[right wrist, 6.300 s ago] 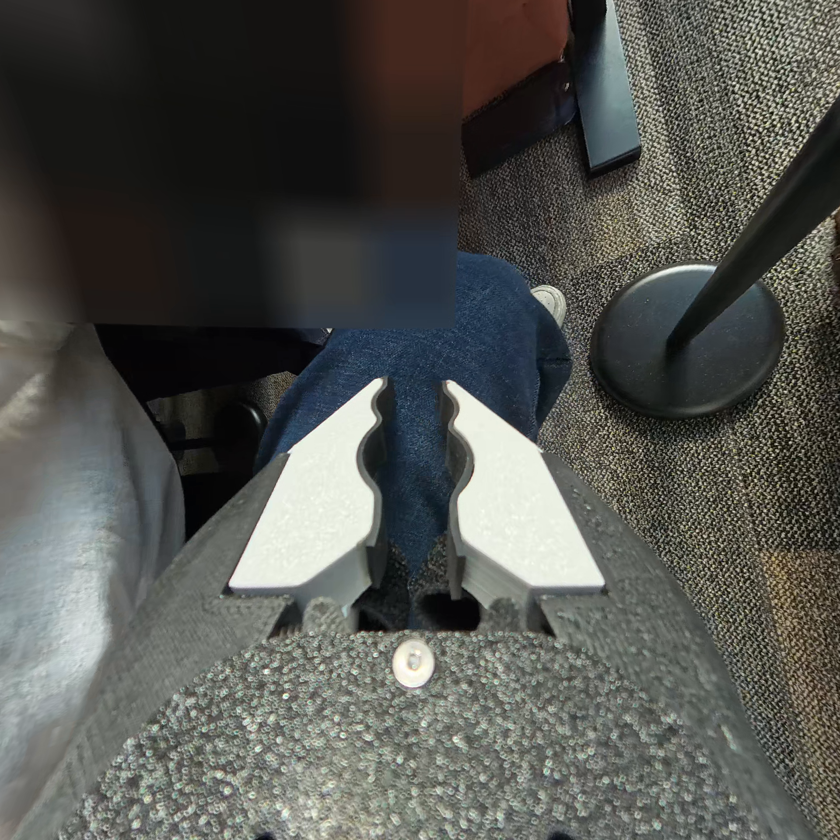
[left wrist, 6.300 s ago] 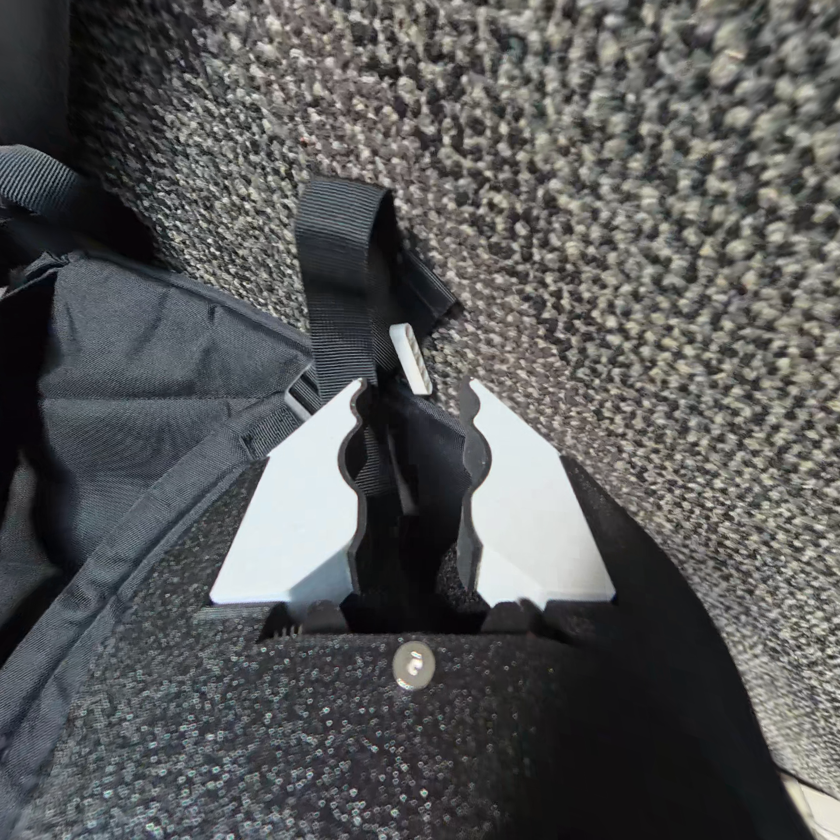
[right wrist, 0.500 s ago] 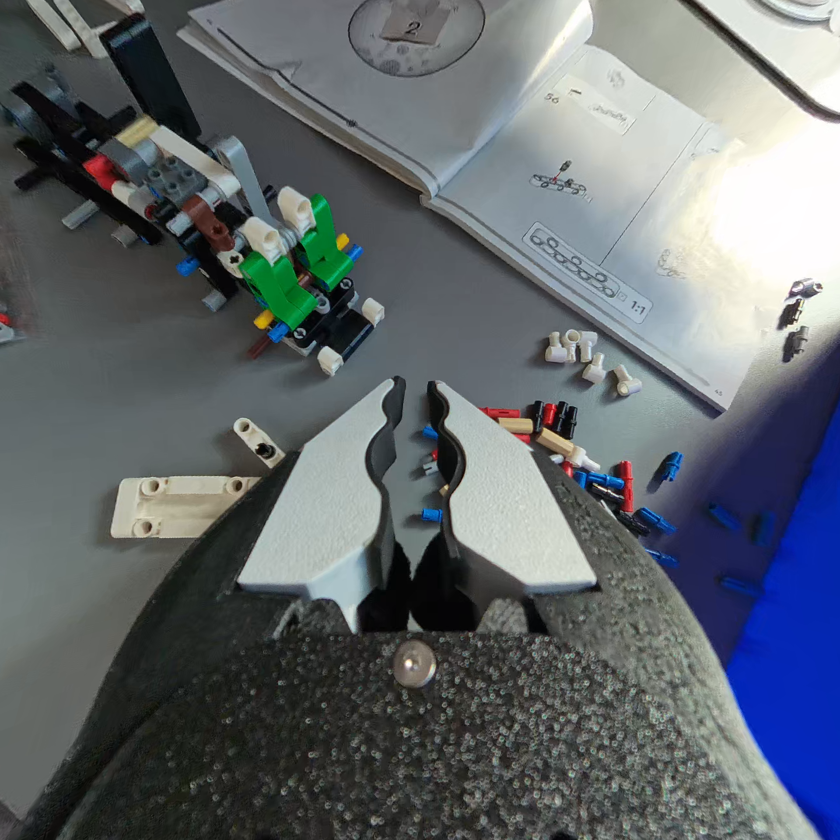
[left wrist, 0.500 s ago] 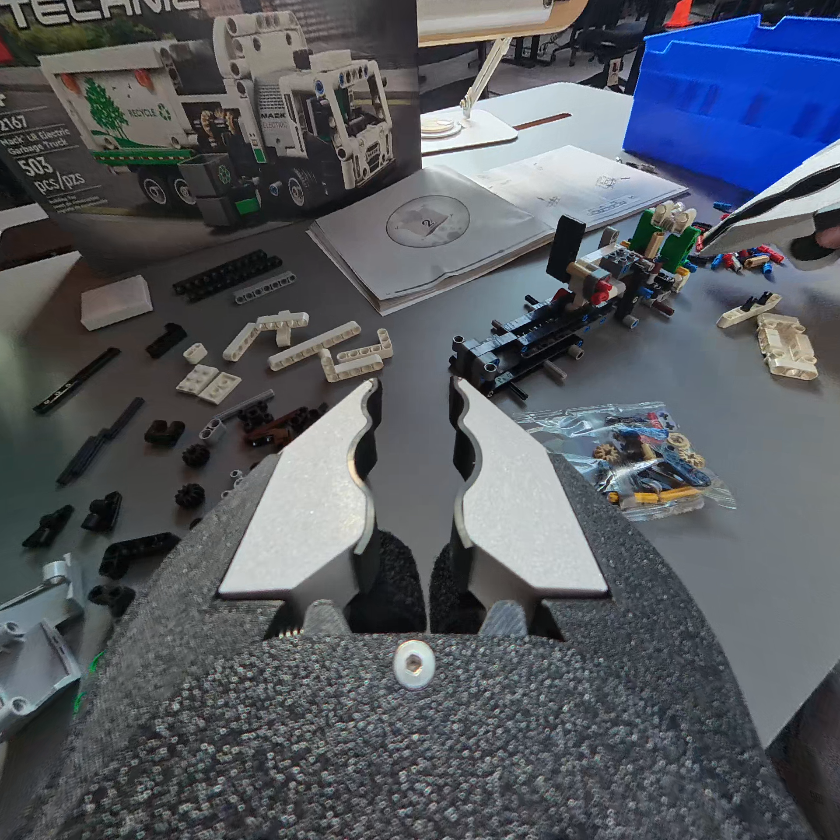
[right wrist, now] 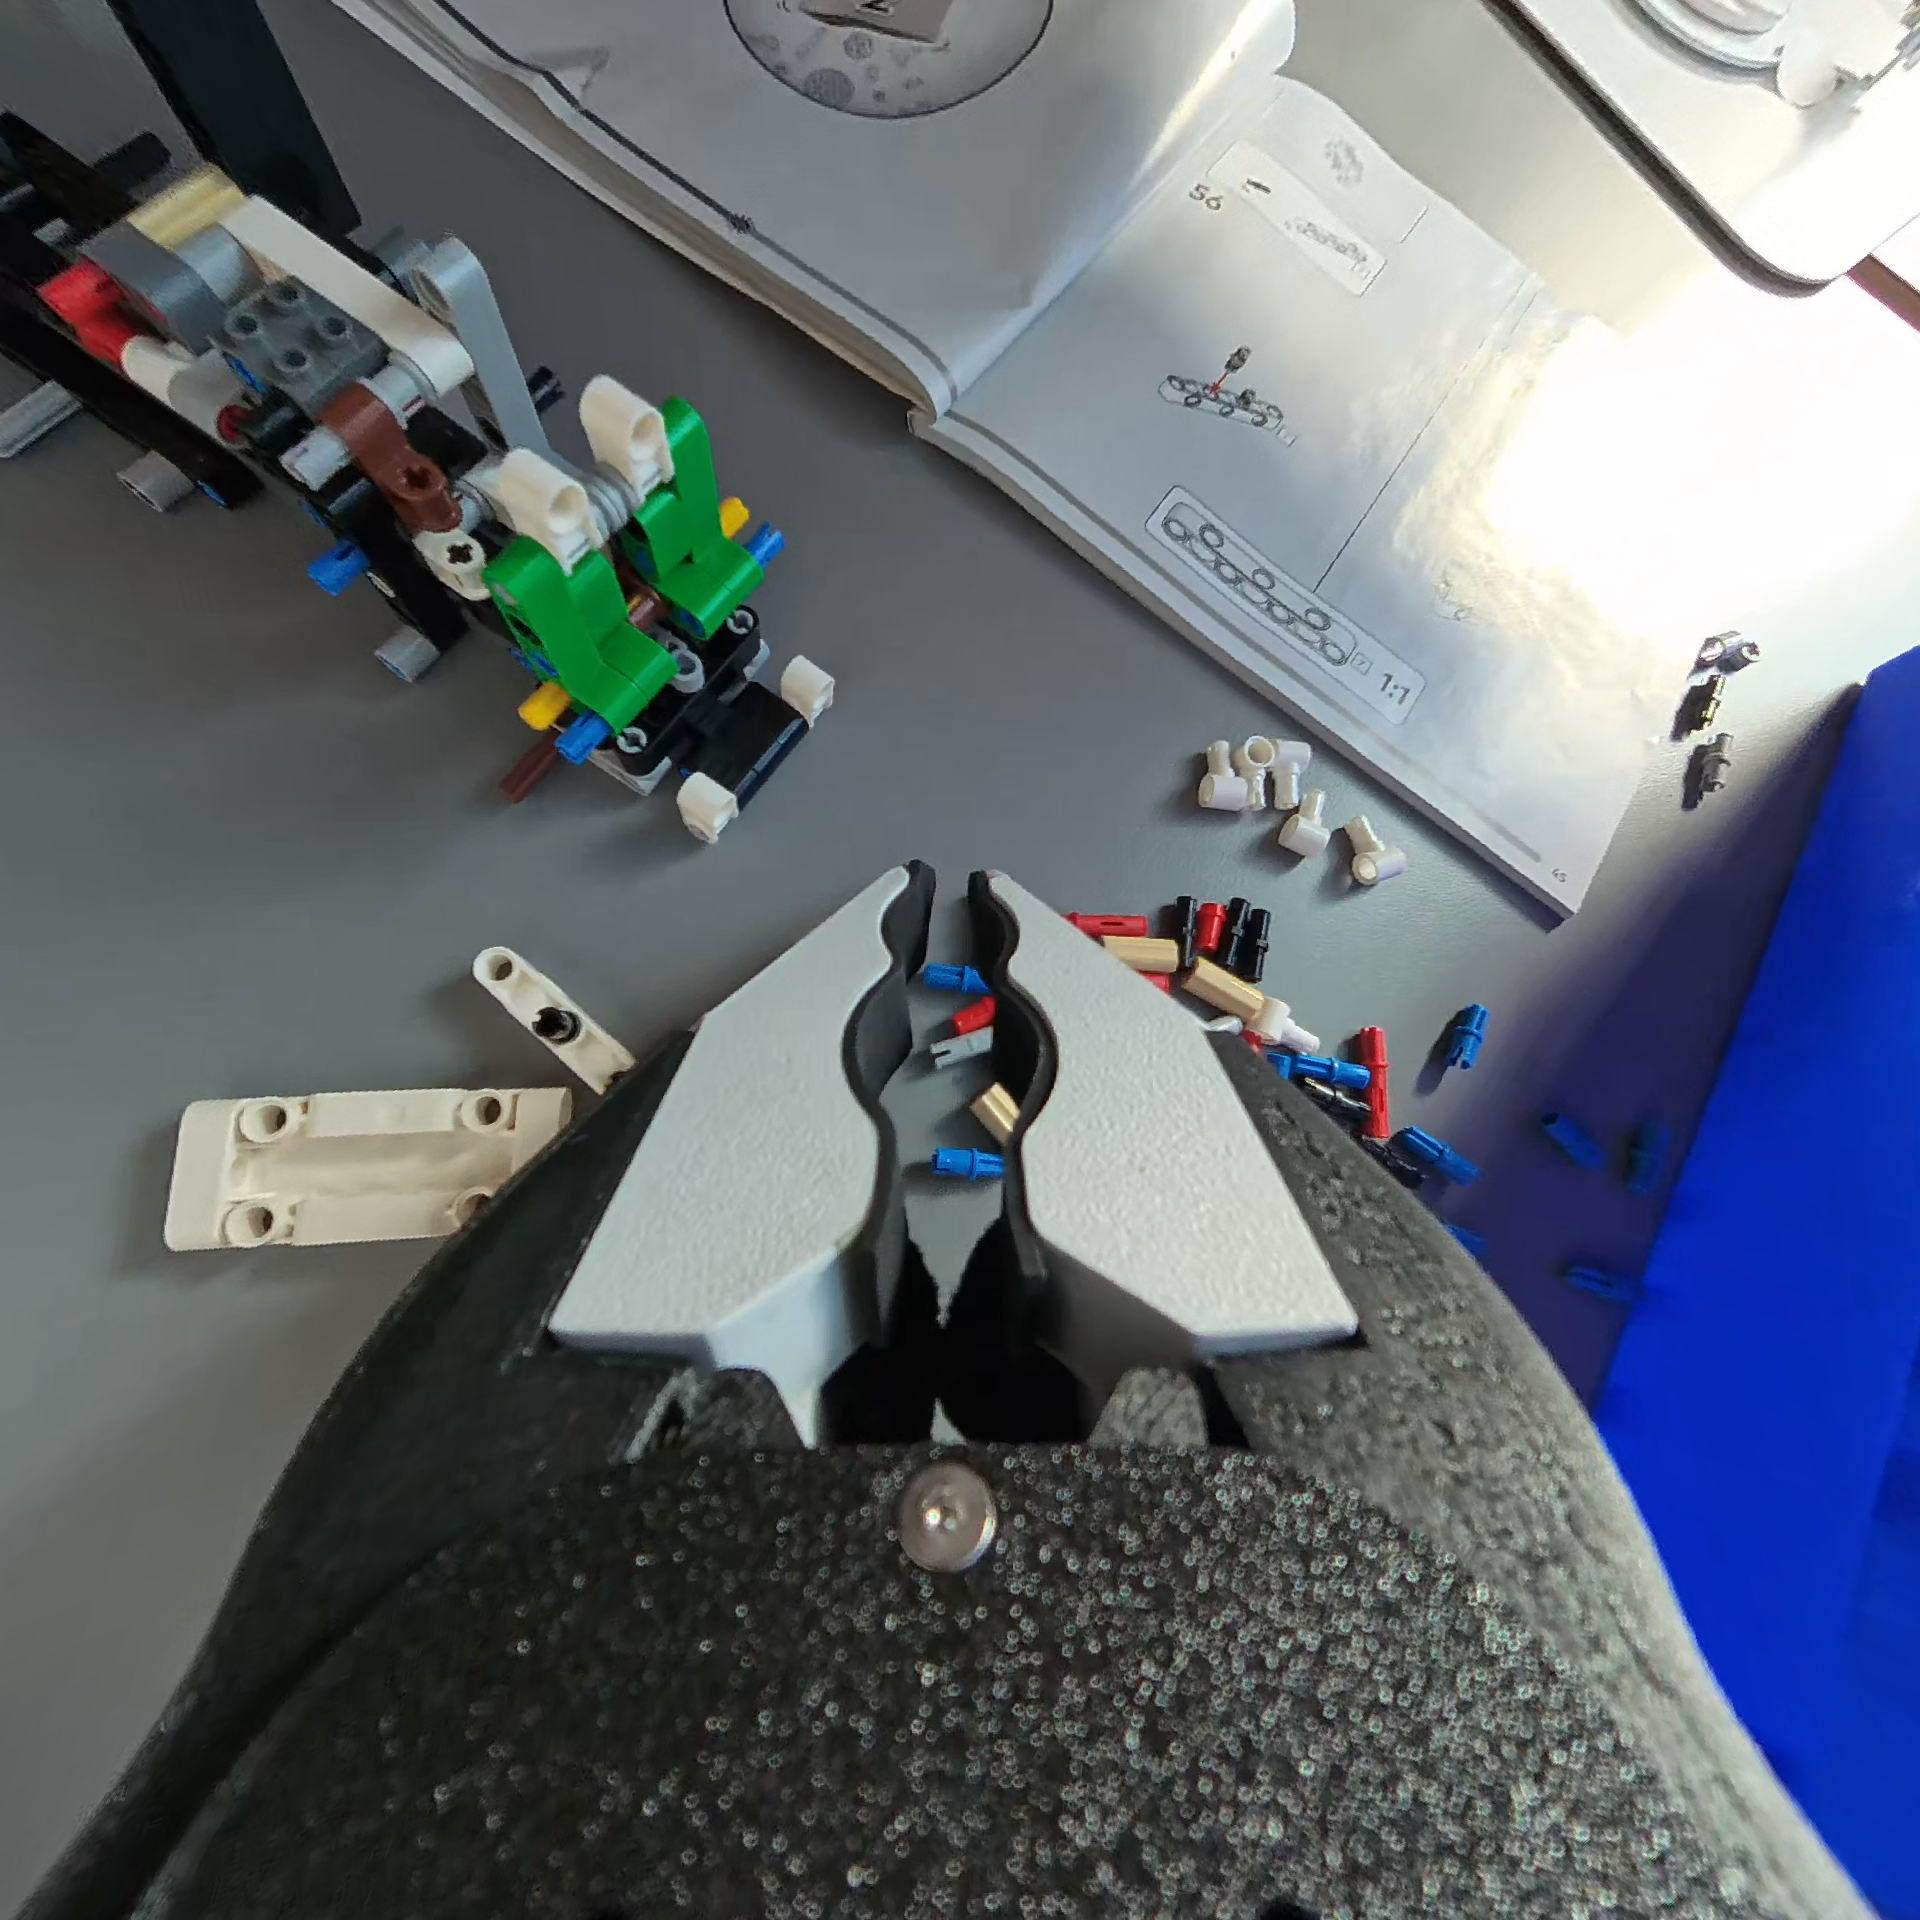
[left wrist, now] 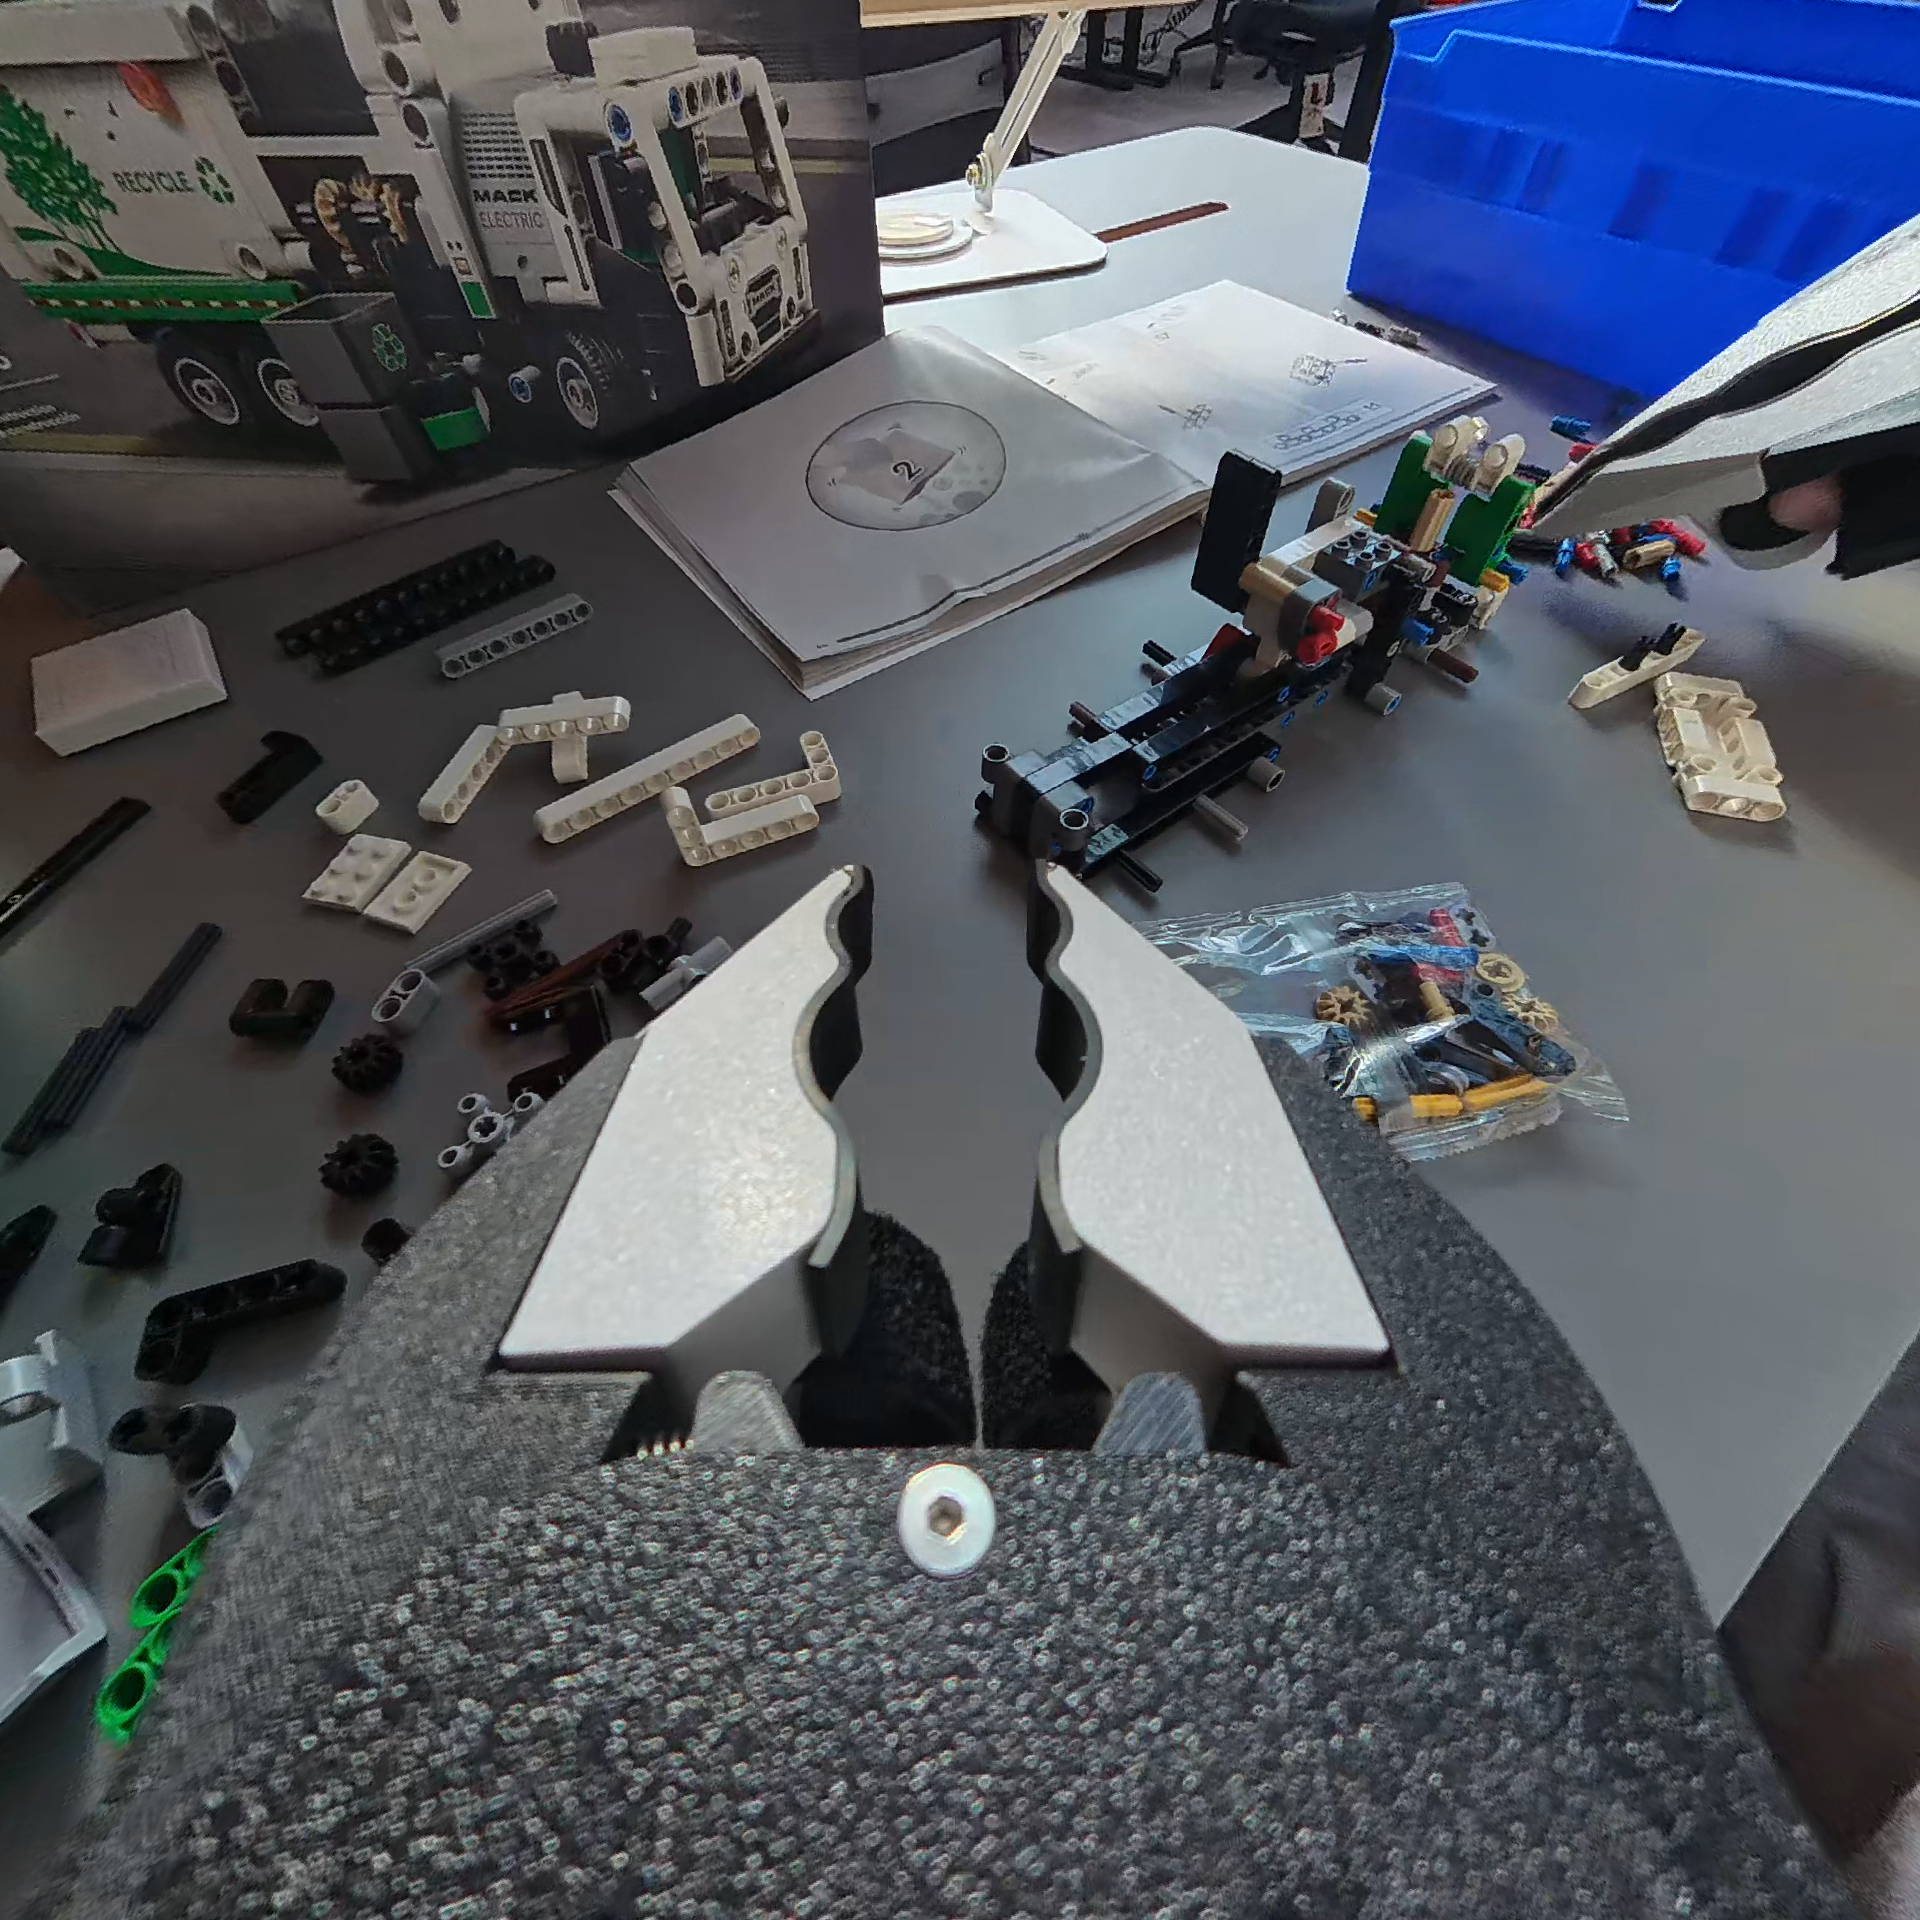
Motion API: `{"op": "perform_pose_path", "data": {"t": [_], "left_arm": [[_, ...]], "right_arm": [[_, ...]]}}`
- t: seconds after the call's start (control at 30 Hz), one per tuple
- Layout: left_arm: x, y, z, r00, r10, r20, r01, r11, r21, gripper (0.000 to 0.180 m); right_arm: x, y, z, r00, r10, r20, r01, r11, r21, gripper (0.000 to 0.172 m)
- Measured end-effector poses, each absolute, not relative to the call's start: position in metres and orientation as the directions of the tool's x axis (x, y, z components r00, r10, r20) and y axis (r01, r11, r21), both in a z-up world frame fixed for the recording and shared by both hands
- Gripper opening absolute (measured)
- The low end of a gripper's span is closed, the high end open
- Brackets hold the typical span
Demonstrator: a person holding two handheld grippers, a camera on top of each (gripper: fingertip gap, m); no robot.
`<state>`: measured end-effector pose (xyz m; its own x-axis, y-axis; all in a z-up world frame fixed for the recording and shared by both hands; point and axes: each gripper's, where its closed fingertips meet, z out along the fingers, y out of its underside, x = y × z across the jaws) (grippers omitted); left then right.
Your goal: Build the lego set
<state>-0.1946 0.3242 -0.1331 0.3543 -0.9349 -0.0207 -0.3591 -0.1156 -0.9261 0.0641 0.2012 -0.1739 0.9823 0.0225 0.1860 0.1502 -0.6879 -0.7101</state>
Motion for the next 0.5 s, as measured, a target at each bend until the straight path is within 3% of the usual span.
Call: {"op": "perform_pose_path", "data": {"t": [0.03,0.5], "left_arm": [[-0.195,0.324,-0.133,0.352,-0.936,-0.014,-0.355,-0.120,-0.927,0.027],[-0.192,0.321,-0.137,0.327,-0.945,-0.008,-0.379,-0.124,-0.917,0.028]], "right_arm": [[0.065,0.200,-0.173,0.984,0.022,0.178,0.143,-0.692,-0.708,0.008],[0.070,0.196,-0.177,0.982,0.041,0.187,0.160,-0.712,-0.684,0.004]]}}
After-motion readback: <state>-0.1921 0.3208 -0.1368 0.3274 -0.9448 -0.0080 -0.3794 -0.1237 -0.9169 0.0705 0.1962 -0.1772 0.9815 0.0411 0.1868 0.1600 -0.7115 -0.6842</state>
